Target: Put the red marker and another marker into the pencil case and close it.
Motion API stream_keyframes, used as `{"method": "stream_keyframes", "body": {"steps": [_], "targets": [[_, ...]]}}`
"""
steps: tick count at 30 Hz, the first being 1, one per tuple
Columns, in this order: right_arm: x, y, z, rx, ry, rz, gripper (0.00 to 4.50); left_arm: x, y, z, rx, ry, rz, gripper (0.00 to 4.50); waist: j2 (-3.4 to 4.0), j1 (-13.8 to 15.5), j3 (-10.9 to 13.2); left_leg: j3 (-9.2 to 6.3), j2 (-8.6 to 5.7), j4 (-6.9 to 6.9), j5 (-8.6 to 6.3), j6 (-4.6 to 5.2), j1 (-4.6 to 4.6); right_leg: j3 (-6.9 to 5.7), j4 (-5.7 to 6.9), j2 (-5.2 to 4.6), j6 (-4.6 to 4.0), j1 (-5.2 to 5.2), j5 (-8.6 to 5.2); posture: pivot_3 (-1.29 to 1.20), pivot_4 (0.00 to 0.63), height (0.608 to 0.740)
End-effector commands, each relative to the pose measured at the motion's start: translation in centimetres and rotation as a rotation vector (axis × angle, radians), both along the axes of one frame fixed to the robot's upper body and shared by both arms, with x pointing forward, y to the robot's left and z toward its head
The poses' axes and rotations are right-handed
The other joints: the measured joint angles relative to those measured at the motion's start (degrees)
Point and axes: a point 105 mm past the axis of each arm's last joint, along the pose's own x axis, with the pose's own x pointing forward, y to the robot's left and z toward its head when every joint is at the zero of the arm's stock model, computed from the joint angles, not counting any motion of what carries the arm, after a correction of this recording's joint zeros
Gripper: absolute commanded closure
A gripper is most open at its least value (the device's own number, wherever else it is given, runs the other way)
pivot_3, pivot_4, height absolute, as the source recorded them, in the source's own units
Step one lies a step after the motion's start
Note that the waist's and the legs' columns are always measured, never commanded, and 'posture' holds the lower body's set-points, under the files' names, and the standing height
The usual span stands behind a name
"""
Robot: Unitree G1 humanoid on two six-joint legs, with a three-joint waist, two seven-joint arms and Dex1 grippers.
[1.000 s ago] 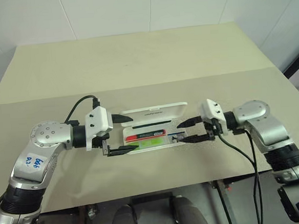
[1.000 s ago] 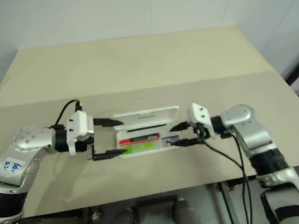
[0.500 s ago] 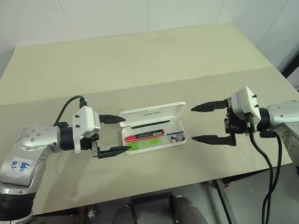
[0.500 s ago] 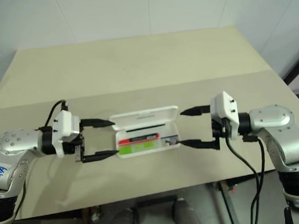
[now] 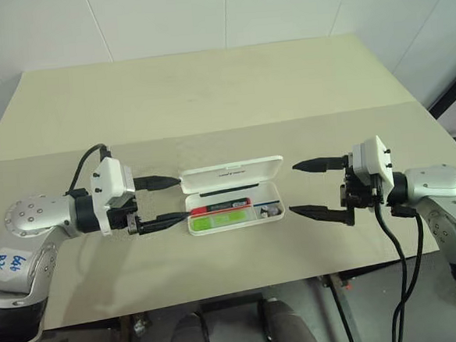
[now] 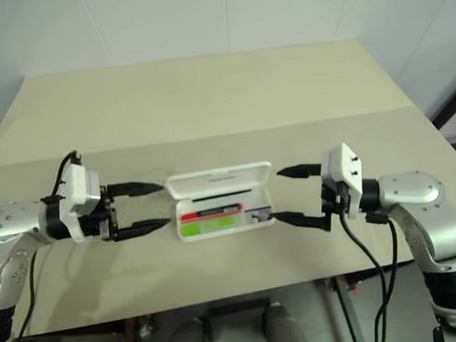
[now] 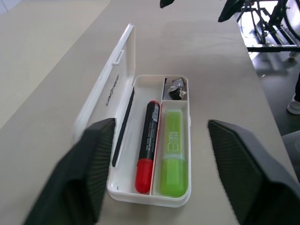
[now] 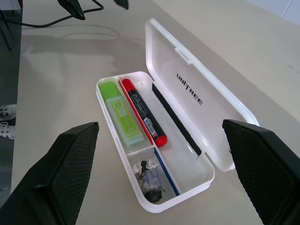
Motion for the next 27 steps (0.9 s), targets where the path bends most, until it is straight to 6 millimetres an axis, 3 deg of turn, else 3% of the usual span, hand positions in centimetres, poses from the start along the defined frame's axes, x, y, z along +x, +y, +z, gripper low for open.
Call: {"method": "stream_keyframes", "body": {"steps": [1, 6, 12, 17, 27], "targets": [[-0.5, 0.4, 1.5, 0.022, -0.073, 0.030, 0.00, -0.3, 0.5, 1.0, -0.001, -0.046, 0.001, 2.69, 0.00, 0.00, 0.00, 0.00, 0.00, 0.00, 0.00, 0.00, 0.00, 0.00, 0.00, 0.00, 0.00, 0.00, 0.00, 0.00, 0.150, 0.740], [-1.4, 1.2, 1.5, 0.013, -0.071, 0.084, 0.00, 0.7, 1.6, 1.1, -0.010, -0.088, 0.069, 4.48, 0.00, -0.03, 0.00, 0.00, 0.00, -0.02, 0.00, 0.00, 0.00, 0.00, -0.01, 0.00, 0.00, 0.00, 0.00, 0.00, 0.150, 0.740], [-1.7, 1.5, 1.3, 0.012, -0.062, 0.090, 0.00, 2.9, 3.6, 2.3, -0.084, -0.135, 0.213, 4.48, -0.01, 0.04, 0.00, 0.00, 0.01, -0.02, 0.00, 0.00, 0.01, 0.00, -0.01, 0.01, -0.01, 0.00, 0.00, 0.00, 0.150, 0.740], [-1.6, 1.6, 1.2, 0.019, -0.066, 0.076, 0.00, 7.3, 5.1, 1.8, -0.034, -0.157, 0.434, 4.48, -0.01, 0.41, -0.01, -0.02, 0.01, 0.02, 0.00, 0.00, 0.01, -0.04, 0.01, 0.01, -0.01, 0.02, 0.01, 0.00, 0.150, 0.740], [-1.5, 2.0, 1.3, 0.036, -0.087, 0.050, 0.00, 9.0, 0.8, -0.7, -0.008, -0.093, 0.303, 4.48, -0.03, 0.30, -0.01, 0.00, 0.02, -0.04, 0.00, -0.01, -0.04, -0.02, 0.00, 0.06, 0.01, -0.05, 0.04, 0.00, 0.150, 0.740]]}}
